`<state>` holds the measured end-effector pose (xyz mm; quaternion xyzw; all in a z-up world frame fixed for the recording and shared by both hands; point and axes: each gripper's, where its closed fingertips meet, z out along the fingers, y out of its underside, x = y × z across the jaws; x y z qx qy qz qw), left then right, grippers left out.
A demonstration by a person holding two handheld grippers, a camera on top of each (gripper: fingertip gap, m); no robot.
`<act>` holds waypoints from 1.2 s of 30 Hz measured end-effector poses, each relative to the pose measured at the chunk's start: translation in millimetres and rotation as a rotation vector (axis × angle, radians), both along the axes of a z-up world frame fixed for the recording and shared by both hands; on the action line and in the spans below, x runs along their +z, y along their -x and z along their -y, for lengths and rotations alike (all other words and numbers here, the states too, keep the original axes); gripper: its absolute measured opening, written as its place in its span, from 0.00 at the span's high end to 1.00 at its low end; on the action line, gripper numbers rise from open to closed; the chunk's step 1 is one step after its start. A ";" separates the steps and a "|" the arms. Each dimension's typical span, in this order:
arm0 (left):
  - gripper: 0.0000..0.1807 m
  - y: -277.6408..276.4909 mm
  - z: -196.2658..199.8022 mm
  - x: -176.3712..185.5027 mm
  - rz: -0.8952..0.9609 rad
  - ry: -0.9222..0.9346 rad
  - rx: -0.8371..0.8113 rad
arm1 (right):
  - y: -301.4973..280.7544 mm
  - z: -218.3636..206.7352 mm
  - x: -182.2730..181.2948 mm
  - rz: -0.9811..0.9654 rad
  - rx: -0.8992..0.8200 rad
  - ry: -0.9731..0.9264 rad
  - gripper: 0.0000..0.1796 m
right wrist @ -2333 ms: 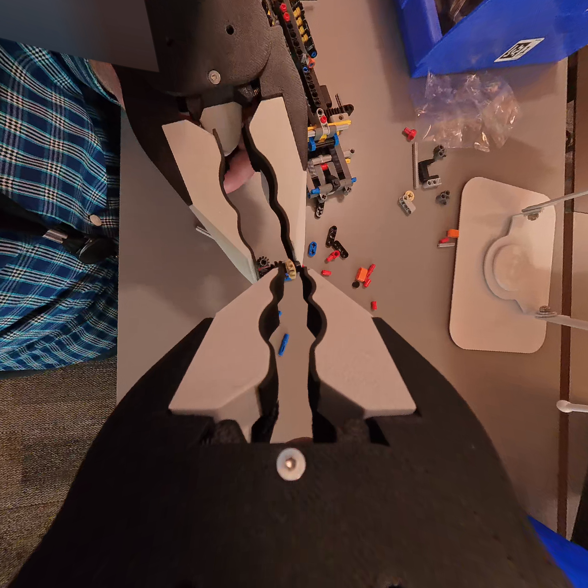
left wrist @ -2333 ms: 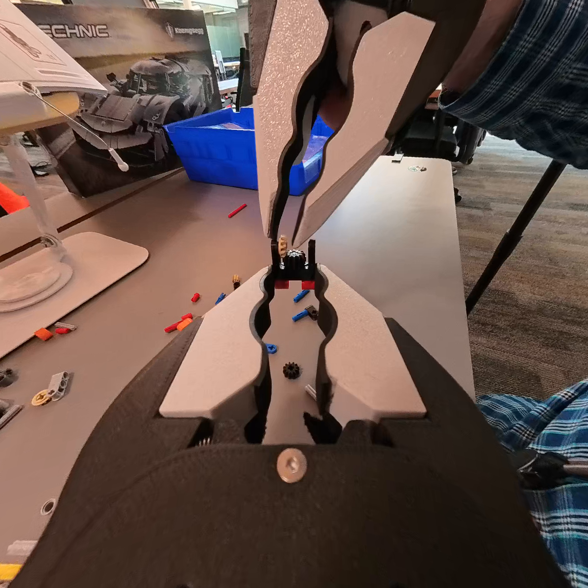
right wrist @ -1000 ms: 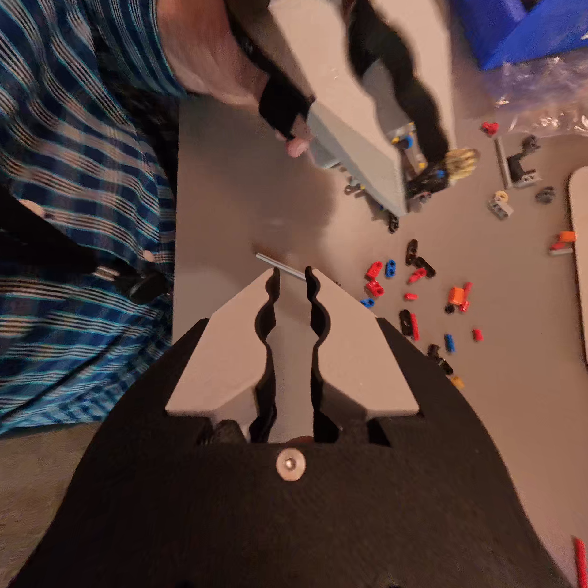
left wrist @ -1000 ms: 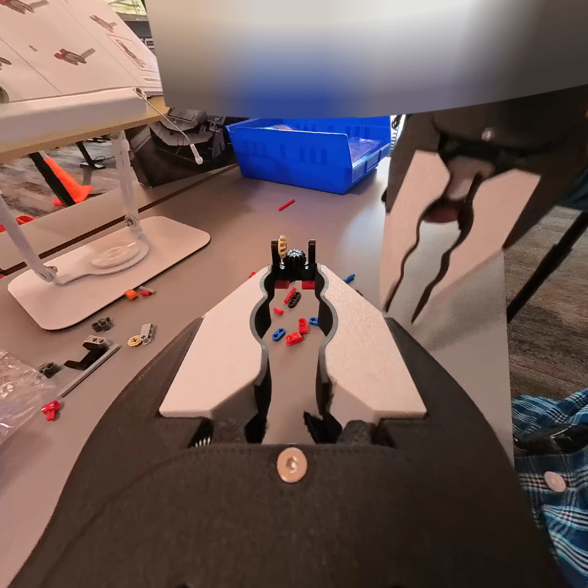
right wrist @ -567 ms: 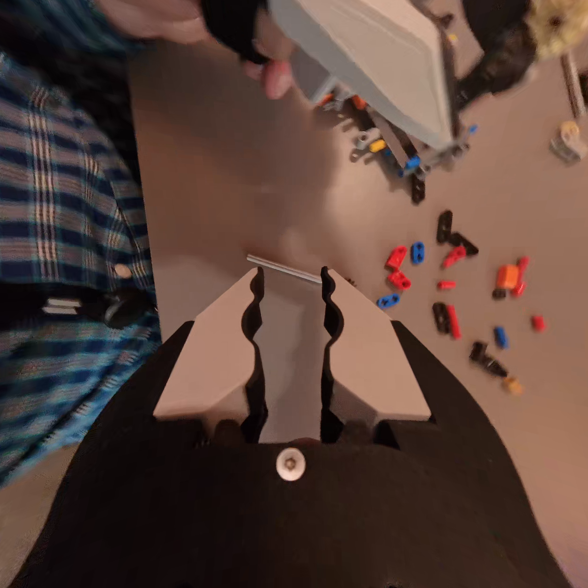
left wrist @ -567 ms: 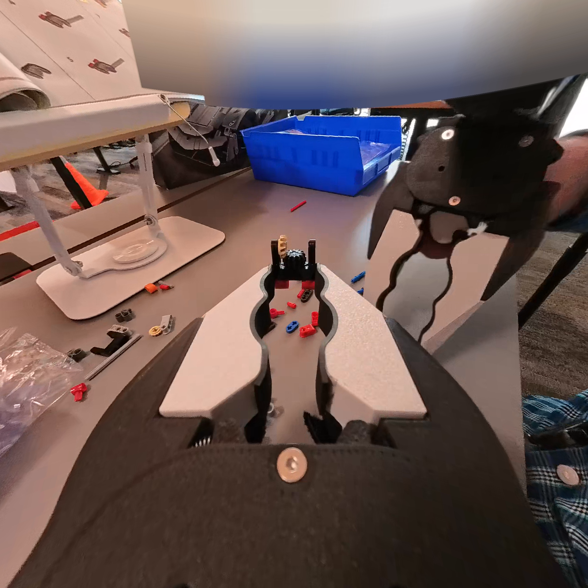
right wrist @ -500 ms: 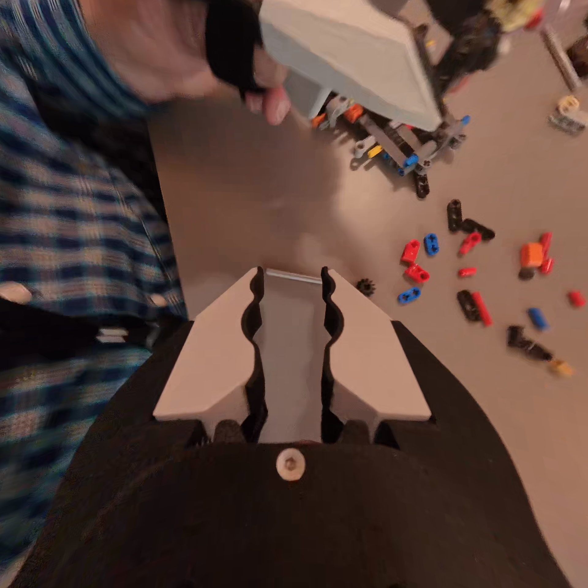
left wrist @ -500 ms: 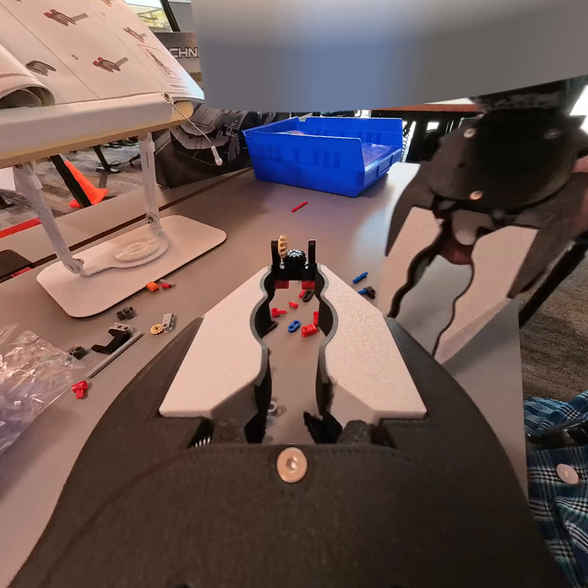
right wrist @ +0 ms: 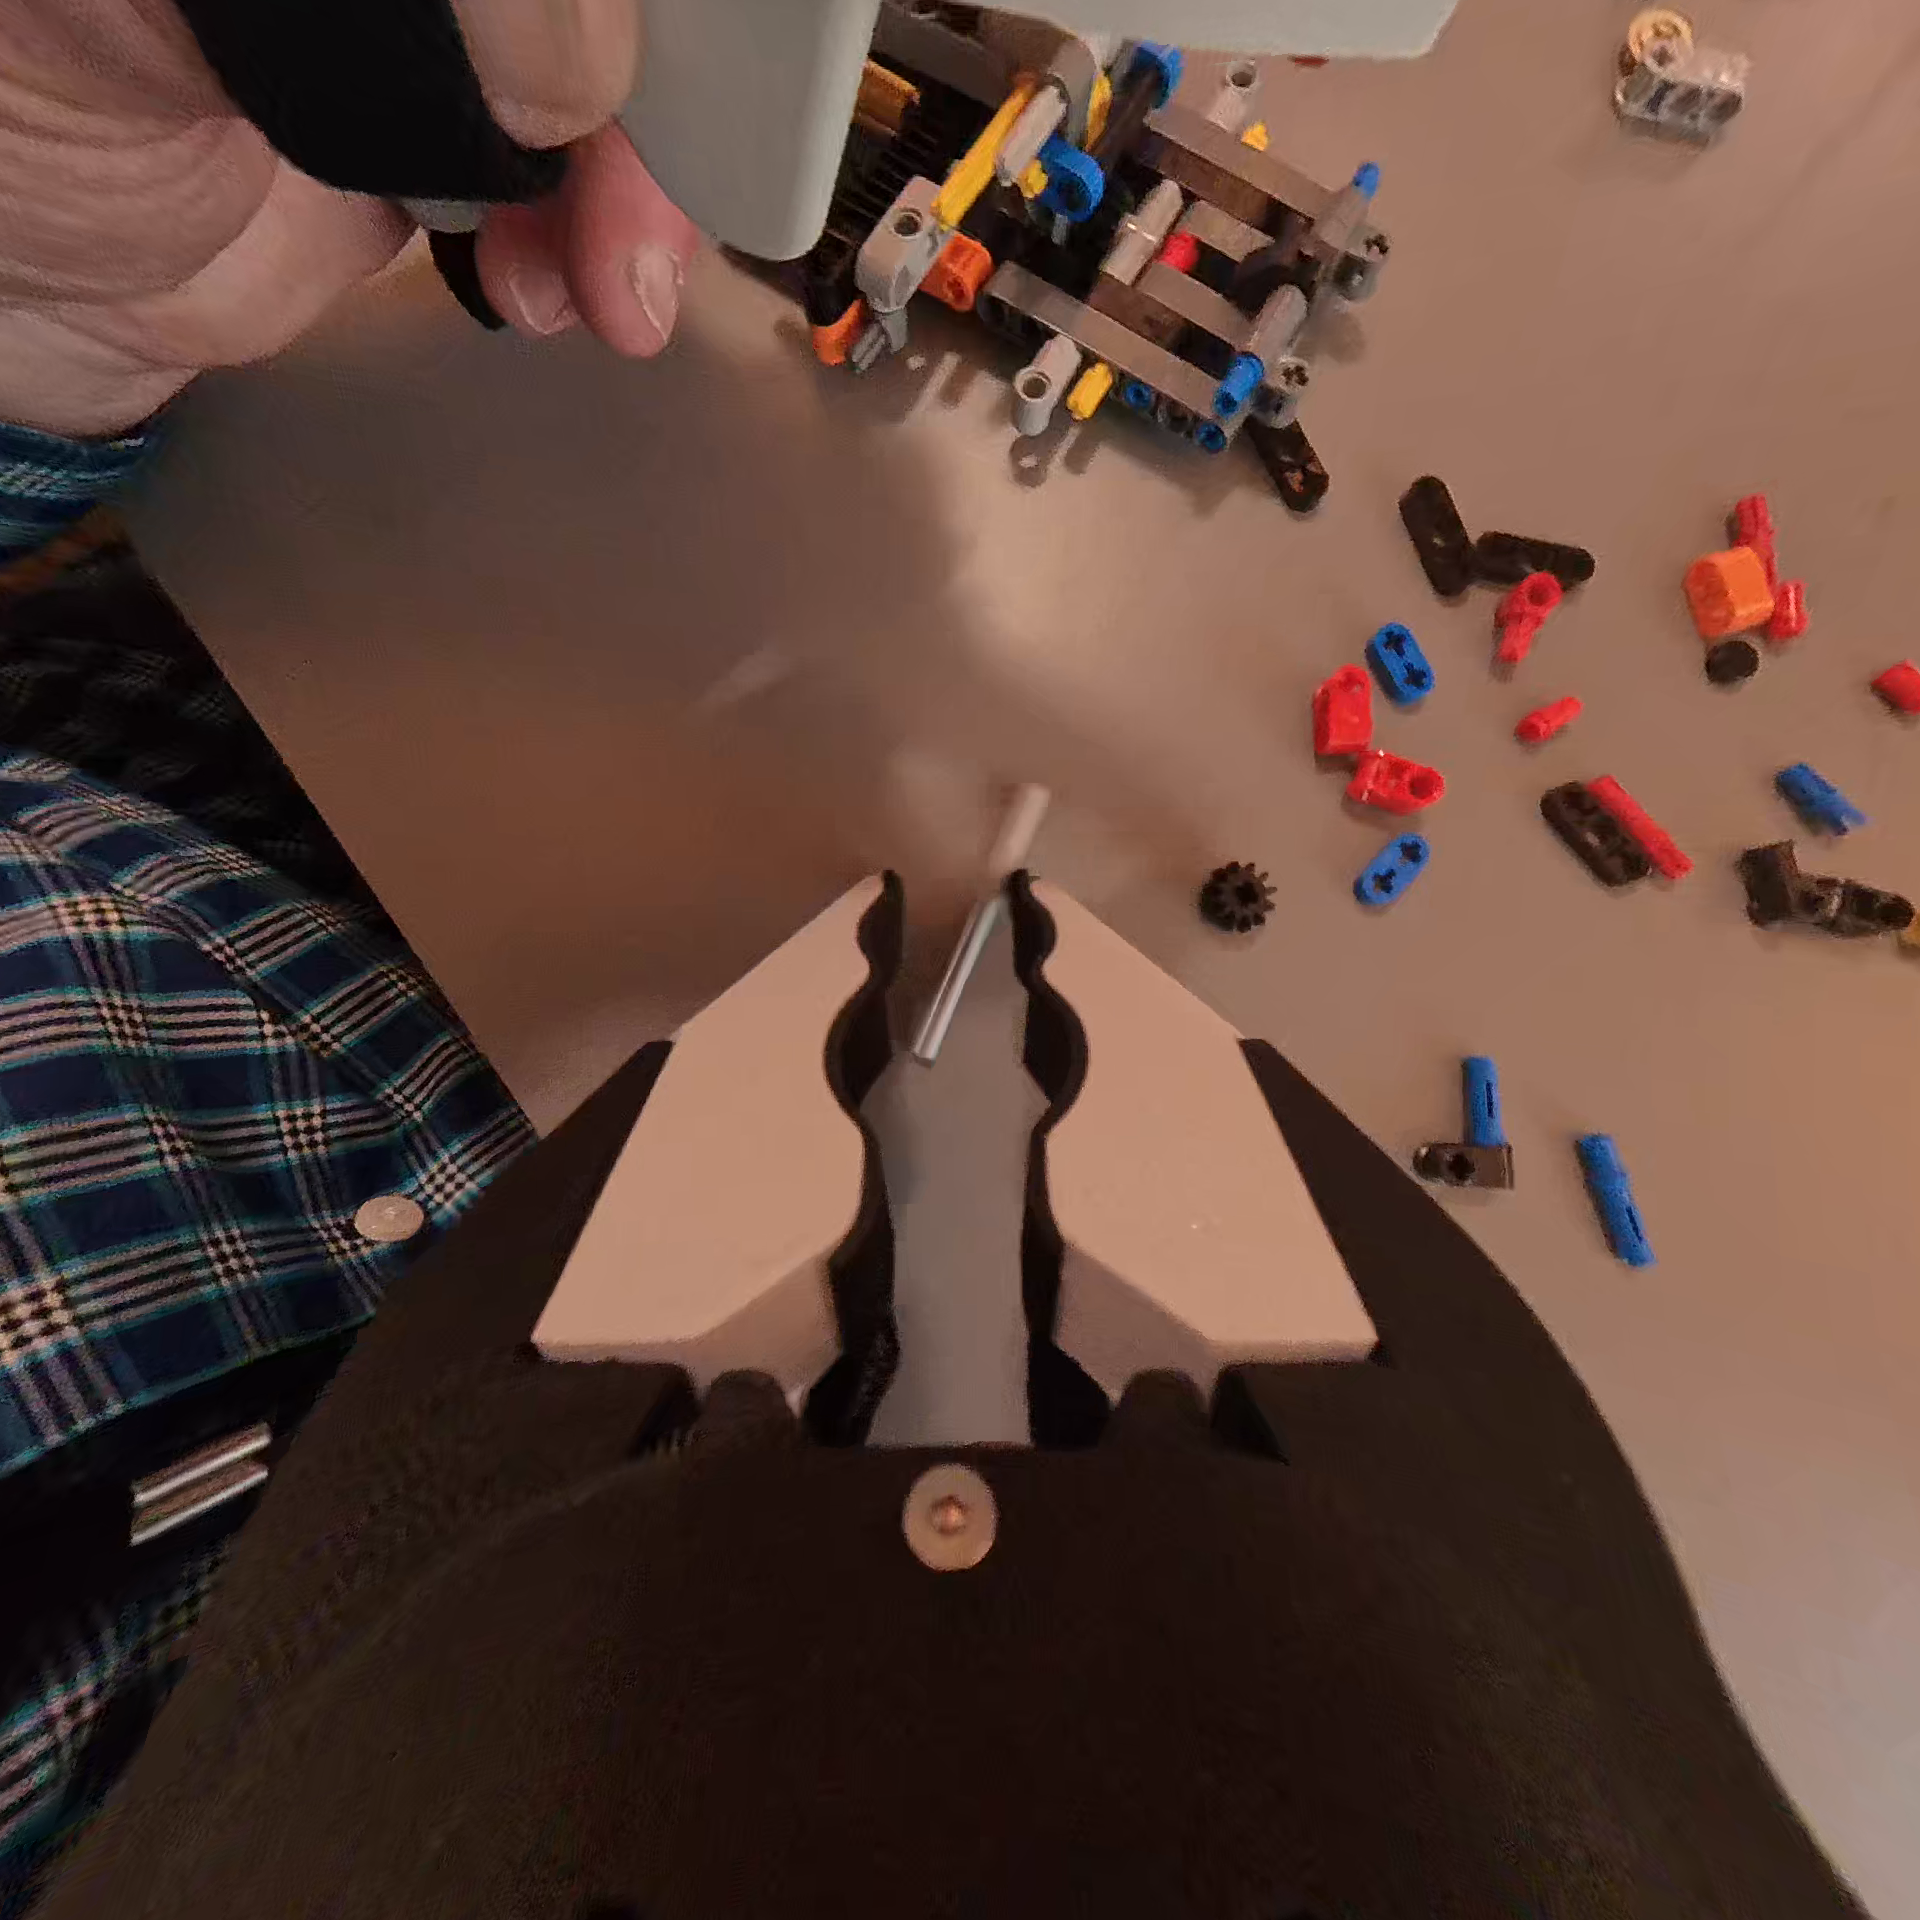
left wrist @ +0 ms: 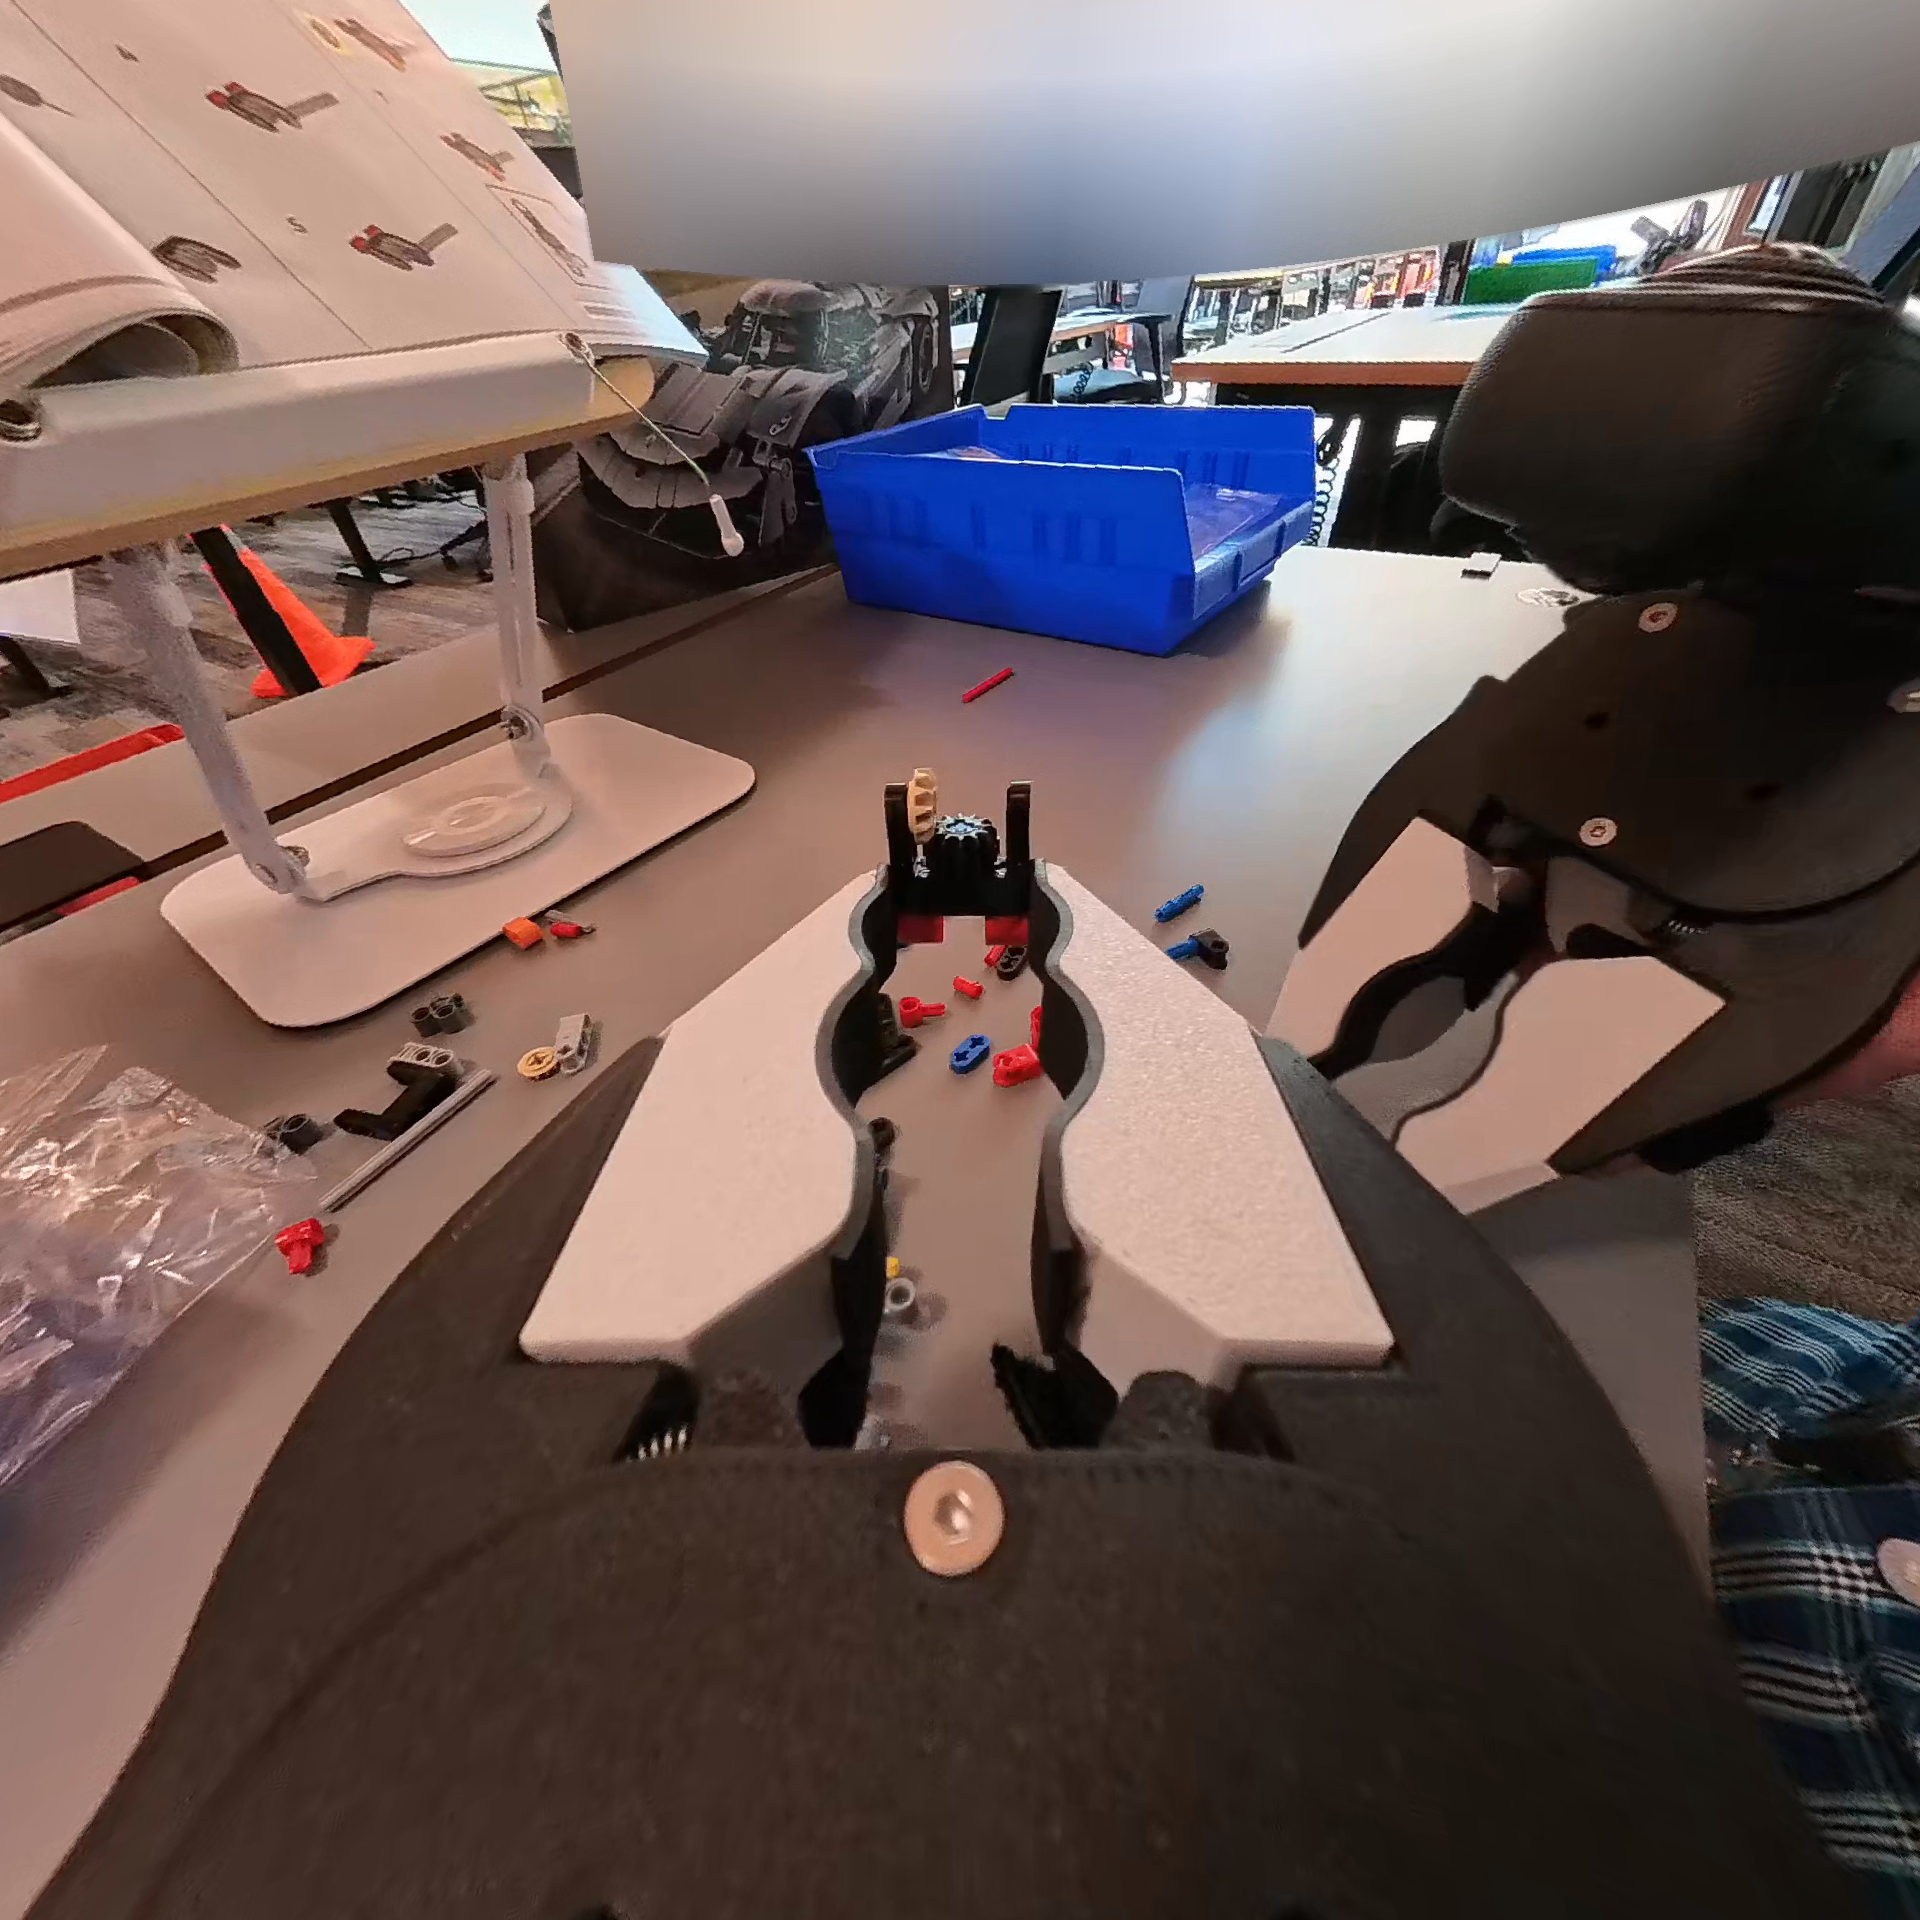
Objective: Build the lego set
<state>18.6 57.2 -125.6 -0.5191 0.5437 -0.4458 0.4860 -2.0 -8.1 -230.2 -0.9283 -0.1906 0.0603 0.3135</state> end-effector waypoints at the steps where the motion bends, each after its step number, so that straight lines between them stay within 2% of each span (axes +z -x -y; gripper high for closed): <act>1: 0.88 1.6 -0.5 0.0 0.001 0.000 0.000 | 1.2 0.6 0.0 0.010 0.023 -0.002 0.94; 3: 0.88 4.5 0.0 0.6 0.005 0.001 -0.007 | 2.8 3.5 -0.2 0.039 0.074 0.000 0.99; 10: 0.88 9.8 9.0 -0.5 0.007 0.018 -0.066 | 2.5 20.1 0.3 0.049 0.202 0.032 0.94; 12: 0.87 10.5 15.2 -0.3 0.008 0.032 -0.109 | 5.3 23.5 -0.3 0.034 0.238 0.028 0.99; 20: 0.87 16.8 33.1 -0.4 -0.012 0.135 -0.281 | -2.9 26.7 4.4 -0.055 0.293 0.002 1.00; 25: 0.87 22.4 42.4 2.7 -0.018 0.187 -0.386 | -14.7 25.8 22.2 -0.137 0.313 -0.042 1.00; 29: 0.87 26.9 53.0 5.2 -0.025 0.230 -0.486 | -26.8 21.4 50.0 -0.136 0.375 -0.135 1.00; 36: 0.87 44.5 82.9 18.4 -0.010 0.260 -0.759 | -32.5 20.0 101.5 -0.110 0.635 -0.233 1.00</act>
